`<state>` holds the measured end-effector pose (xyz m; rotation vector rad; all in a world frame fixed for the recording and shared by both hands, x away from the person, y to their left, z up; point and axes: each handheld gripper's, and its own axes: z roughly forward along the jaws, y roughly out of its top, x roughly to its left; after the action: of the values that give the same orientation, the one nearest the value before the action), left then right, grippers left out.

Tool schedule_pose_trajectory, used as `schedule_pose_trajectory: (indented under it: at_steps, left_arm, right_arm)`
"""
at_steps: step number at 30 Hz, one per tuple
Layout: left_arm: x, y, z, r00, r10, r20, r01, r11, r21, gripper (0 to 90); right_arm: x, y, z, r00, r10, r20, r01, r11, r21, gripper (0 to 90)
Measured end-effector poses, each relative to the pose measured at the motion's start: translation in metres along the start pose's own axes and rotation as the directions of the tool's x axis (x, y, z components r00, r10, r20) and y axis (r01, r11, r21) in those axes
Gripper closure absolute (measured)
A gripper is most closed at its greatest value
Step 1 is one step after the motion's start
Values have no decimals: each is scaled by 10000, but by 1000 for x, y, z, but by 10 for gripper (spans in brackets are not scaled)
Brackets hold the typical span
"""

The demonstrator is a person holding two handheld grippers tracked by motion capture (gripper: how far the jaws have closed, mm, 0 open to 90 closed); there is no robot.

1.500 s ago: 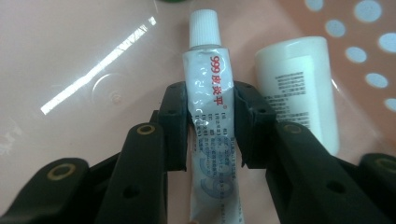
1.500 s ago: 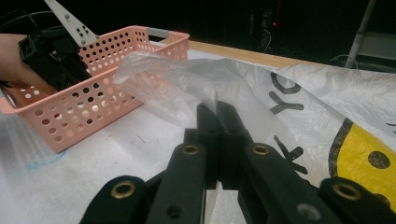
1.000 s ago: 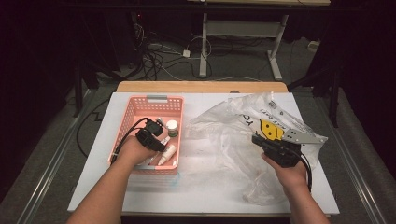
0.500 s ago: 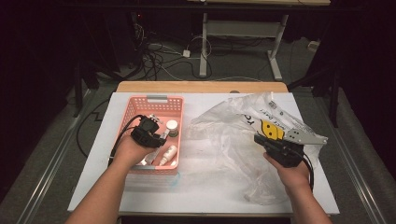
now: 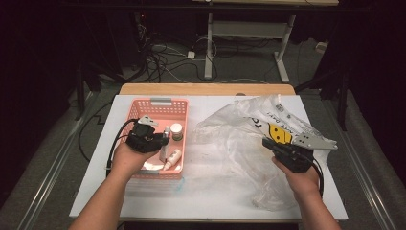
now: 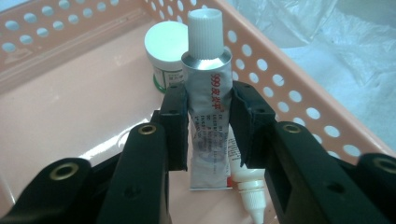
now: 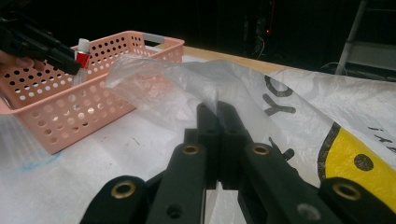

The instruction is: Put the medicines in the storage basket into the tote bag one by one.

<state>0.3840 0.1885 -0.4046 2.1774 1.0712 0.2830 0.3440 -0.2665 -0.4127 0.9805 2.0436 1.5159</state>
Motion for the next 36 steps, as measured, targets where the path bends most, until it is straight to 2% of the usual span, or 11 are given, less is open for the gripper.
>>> schedule_pose_trajectory:
  at_steps: [7,10,17,21,25,29,32,36]
  left_arm:
    - [-7,-8,-5,9996,226,-145,-234,9981,-565,669]
    - [-9,-12,-10,9997,167,-162,-182,9952,-960,669]
    - [-15,-21,-17,9992,341,-220,-367,9907,-1312,671]
    - [-16,-27,-18,9996,225,-173,-249,9877,-1543,671]
    - [-17,-30,-22,9999,95,-76,-108,9813,-1922,671]
    - [-19,-32,-23,9990,269,-347,-333,9794,-1992,671]
    - [-16,-33,-25,9998,64,-213,-112,9728,-2315,671]
    - [-16,-34,-27,9998,-22,-179,-25,9667,-2560,671]
  right_arm:
    - [1,0,-1,10000,-24,41,24,10000,-5,900]
    - [2,-1,-1,10000,-64,30,64,10000,4,900]
    - [2,-2,-2,9999,-72,89,72,10000,13,900]
    - [2,-3,-2,9999,-59,98,59,10000,20,900]
    - [3,-4,-1,9999,-83,129,82,10000,42,900]
    - [3,-4,-1,9998,-128,162,127,9999,71,900]
    - [3,-5,-1,9998,-109,179,108,9999,57,900]
    - [4,-5,0,9997,-121,195,120,9999,82,900]
